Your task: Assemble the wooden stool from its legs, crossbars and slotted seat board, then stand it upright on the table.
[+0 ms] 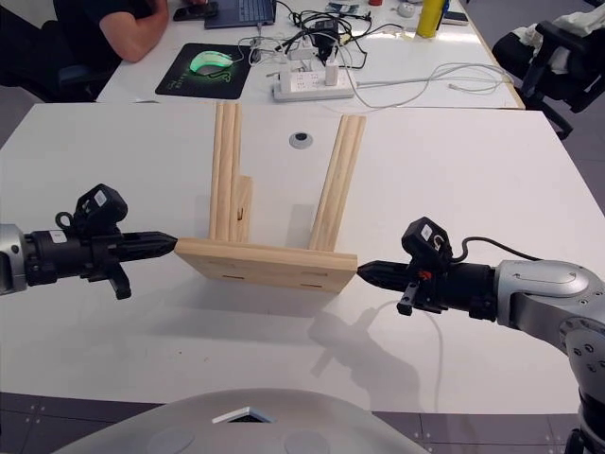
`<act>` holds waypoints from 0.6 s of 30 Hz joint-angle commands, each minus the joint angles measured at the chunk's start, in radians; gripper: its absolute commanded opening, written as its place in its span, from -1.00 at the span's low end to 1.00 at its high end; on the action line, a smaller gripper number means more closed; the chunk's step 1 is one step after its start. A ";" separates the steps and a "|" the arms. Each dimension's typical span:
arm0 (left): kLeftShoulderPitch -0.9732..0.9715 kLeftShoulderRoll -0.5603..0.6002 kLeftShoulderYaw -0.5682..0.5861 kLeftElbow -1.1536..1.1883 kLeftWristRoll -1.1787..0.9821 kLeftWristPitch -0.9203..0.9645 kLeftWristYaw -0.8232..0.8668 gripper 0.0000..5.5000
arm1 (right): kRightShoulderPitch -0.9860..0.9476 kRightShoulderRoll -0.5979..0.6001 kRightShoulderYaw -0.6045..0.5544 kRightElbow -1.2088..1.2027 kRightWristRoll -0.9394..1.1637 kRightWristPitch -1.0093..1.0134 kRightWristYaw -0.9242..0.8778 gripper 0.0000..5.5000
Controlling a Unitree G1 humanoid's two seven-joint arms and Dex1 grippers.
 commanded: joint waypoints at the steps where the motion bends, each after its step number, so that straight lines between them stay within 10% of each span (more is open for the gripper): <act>1: 0.212 0.102 -0.154 0.132 0.187 -0.285 -0.068 -0.99 | 0.151 -0.051 0.135 0.081 -0.249 -0.186 0.016 -1.00; 18: 0.309 -0.097 -0.412 0.261 0.440 -0.617 0.051 -0.99 | 0.101 0.112 0.412 0.328 -0.606 -0.497 -0.012 -1.00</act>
